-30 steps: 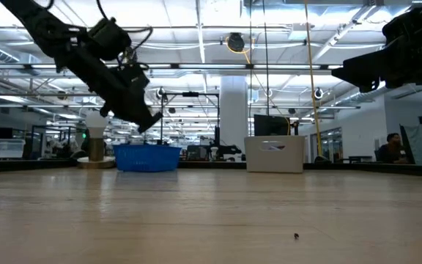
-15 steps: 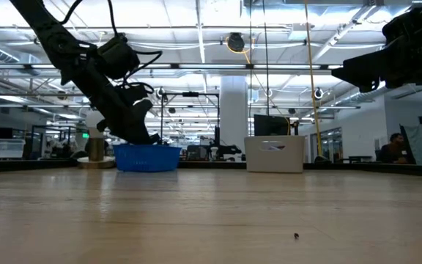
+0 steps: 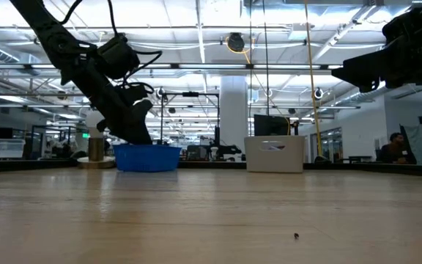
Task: Pick & Place Office items
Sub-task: Return to Home Position
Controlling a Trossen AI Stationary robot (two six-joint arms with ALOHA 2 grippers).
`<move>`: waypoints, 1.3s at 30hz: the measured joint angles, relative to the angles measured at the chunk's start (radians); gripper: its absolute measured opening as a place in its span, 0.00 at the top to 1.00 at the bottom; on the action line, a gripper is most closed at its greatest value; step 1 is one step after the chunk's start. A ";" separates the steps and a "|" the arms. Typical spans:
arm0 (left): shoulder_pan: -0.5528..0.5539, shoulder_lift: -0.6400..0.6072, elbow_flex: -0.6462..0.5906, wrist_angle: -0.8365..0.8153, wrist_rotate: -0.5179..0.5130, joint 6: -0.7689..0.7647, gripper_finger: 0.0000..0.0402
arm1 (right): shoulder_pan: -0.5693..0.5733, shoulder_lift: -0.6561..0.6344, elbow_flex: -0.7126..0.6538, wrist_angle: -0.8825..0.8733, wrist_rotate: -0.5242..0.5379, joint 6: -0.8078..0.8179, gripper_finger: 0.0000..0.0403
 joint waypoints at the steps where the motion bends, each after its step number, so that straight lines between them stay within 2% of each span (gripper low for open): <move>1: 0.000 0.000 0.000 0.000 0.000 -0.001 0.54 | 0.000 0.000 0.000 0.000 0.000 0.000 0.45; 9: 0.000 -0.009 0.000 -0.006 0.008 -0.011 0.42 | 0.000 0.000 0.000 0.000 0.000 0.000 0.45; 15: 0.000 -0.116 0.000 -0.006 0.069 0.011 0.35 | 0.000 0.000 0.000 0.000 0.000 0.000 0.45; 21: 0.000 -0.318 0.000 -0.057 0.129 -0.015 0.34 | 0.000 0.000 0.000 0.000 0.000 0.000 0.45; 32: -0.001 -0.789 0.000 -0.195 0.341 -0.008 0.37 | 0.000 0.000 0.000 0.000 0.000 0.000 0.45; 39: 0.000 -1.011 0.001 -0.370 0.341 0.108 0.34 | 0.000 0.000 0.000 0.000 0.000 0.000 0.45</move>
